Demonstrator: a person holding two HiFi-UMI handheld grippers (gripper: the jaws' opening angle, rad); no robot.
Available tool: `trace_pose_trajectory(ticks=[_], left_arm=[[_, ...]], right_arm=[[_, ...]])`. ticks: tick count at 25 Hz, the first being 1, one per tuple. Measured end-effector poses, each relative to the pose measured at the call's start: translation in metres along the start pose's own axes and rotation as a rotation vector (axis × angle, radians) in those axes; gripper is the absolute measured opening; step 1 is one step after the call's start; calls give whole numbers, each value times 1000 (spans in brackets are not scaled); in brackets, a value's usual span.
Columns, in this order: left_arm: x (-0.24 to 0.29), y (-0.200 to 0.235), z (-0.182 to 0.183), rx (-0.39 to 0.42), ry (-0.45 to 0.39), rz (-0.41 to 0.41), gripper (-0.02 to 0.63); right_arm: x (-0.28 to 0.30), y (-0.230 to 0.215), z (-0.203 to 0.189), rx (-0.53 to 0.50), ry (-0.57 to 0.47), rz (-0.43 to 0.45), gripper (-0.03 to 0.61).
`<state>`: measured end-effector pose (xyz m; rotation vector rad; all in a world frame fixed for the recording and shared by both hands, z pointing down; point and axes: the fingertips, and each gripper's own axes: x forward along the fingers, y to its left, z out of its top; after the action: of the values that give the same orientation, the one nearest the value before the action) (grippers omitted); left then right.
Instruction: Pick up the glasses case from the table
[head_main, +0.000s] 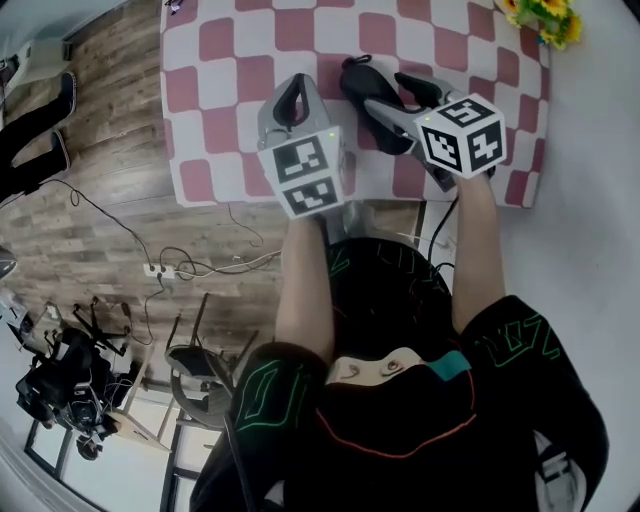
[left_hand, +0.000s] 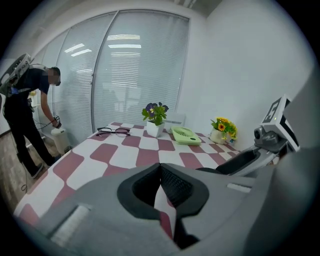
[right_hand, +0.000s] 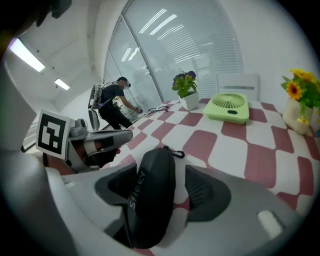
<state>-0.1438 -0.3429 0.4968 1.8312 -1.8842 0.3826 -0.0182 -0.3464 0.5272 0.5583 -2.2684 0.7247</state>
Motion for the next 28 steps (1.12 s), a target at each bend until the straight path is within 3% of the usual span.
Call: trace_pose_trajectory(ticks=[9, 16, 19, 22, 28], left_arm=[[25, 8, 15, 3, 16, -38, 9], [41, 22, 19, 1, 33, -54, 9], [47, 26, 23, -3, 34, -66, 9], [52, 31, 28, -7, 26, -80, 9], [51, 26, 49, 12, -33, -98, 9]], right_arm=[[24, 24, -3, 87, 94, 136, 368], [42, 50, -10, 87, 238, 184, 346], [46, 50, -7, 54, 283, 143, 321], [47, 46, 11, 57, 229, 107, 311], [39, 24, 54, 5, 12, -16, 307]])
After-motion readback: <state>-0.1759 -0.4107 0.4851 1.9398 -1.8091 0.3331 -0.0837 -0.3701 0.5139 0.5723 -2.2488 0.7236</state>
